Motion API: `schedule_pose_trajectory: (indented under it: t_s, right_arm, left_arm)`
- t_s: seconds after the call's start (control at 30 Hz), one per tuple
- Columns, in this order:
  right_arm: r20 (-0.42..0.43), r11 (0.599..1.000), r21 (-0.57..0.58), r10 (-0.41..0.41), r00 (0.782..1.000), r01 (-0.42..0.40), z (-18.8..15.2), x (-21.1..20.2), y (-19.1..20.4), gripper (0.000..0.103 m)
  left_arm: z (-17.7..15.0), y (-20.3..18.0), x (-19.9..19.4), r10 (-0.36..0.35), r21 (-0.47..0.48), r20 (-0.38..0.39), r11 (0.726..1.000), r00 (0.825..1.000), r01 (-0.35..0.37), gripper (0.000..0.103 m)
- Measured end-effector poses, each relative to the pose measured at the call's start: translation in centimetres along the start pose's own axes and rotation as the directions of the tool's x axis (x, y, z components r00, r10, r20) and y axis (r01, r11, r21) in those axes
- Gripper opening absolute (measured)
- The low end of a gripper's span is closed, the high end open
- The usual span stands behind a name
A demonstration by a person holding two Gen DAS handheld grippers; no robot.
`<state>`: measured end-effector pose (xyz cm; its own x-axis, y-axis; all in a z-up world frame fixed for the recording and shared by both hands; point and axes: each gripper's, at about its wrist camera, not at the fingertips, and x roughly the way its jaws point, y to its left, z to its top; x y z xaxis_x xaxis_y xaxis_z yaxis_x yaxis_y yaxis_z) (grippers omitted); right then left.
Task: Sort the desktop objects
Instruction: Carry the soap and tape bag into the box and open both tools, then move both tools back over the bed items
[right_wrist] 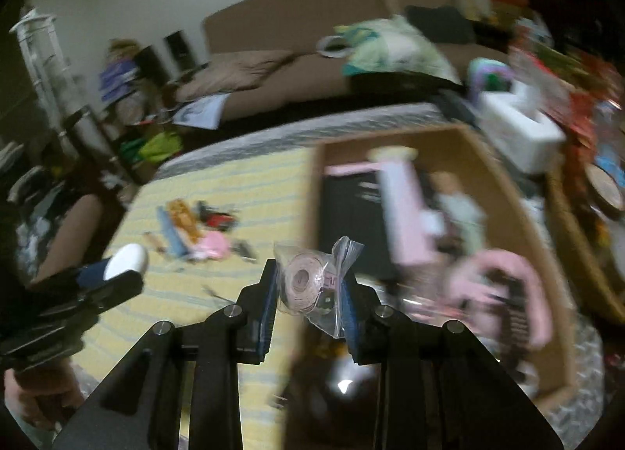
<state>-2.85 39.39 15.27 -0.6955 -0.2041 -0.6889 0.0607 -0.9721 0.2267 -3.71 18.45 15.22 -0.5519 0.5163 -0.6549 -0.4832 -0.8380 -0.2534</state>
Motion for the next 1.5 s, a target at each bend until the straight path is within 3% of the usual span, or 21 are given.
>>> schedule_pose_trajectory:
  t_s: [0.13,0.27,0.53,0.6,0.67,0.83,0.93,1.0,1.27,1.5]
  right_arm:
    - [-0.043,0.997,0.027,-0.075,0.996,0.077,-1.5,-0.7,-4.8,0.029]
    - [-0.083,0.996,0.041,-0.081,0.993,0.085,-2.6,0.0,-7.3,0.029]
    - [-0.146,0.994,0.05,-0.087,0.986,0.095,-3.2,1.5,-9.1,0.033]
    - [-0.127,0.994,0.062,-0.08,0.989,0.089,-2.9,0.9,-9.1,0.043]
    - [-0.097,0.993,0.079,-0.077,0.992,0.085,-2.4,-0.1,-9.2,0.053]
    - [-0.012,0.993,0.114,-0.032,0.999,0.034,-1.7,-2.9,-8.6,0.057]
    - [0.023,0.994,0.108,0.004,1.0,-0.007,-0.7,-3.7,-7.0,0.062]
    - [0.044,0.995,0.098,0.027,0.999,-0.032,-0.2,-3.9,-5.6,0.072]
    - [0.019,0.991,-0.012,0.134,0.991,-0.134,0.7,-1.1,3.5,0.076]
    - [-0.053,0.976,-0.114,0.178,0.983,-0.183,-0.1,3.4,11.0,0.078]
  left_arm:
    - [-0.1,-6.1,3.7,-0.048,0.045,-0.042,0.998,0.998,0.05,0.044]
    - [-0.9,-10.3,7.4,-0.031,0.108,-0.078,0.993,0.997,0.039,0.044]
    - [-1.4,-11.8,11.3,0.037,0.156,-0.128,0.988,0.991,-0.016,0.044]
    - [-1.3,-11.2,10.9,0.033,0.134,-0.119,0.991,0.992,-0.017,0.046]
    - [-1.1,-10.2,10.0,0.031,0.108,-0.106,0.994,0.994,-0.02,0.056]
    - [-0.1,-6.7,5.8,0.037,0.042,-0.048,0.999,0.998,-0.035,0.058]
    - [0.0,-2.8,2.4,0.066,-0.022,-0.005,0.998,0.998,-0.066,0.065]
    - [-0.4,-0.1,0.3,0.102,-0.056,0.01,0.993,0.995,-0.102,0.066]
    - [-3.9,12.2,-6.4,0.293,-0.191,0.001,0.939,0.956,-0.287,0.073]
    - [-6.4,19.2,-8.2,0.379,-0.238,-0.034,0.896,0.925,-0.375,0.073]
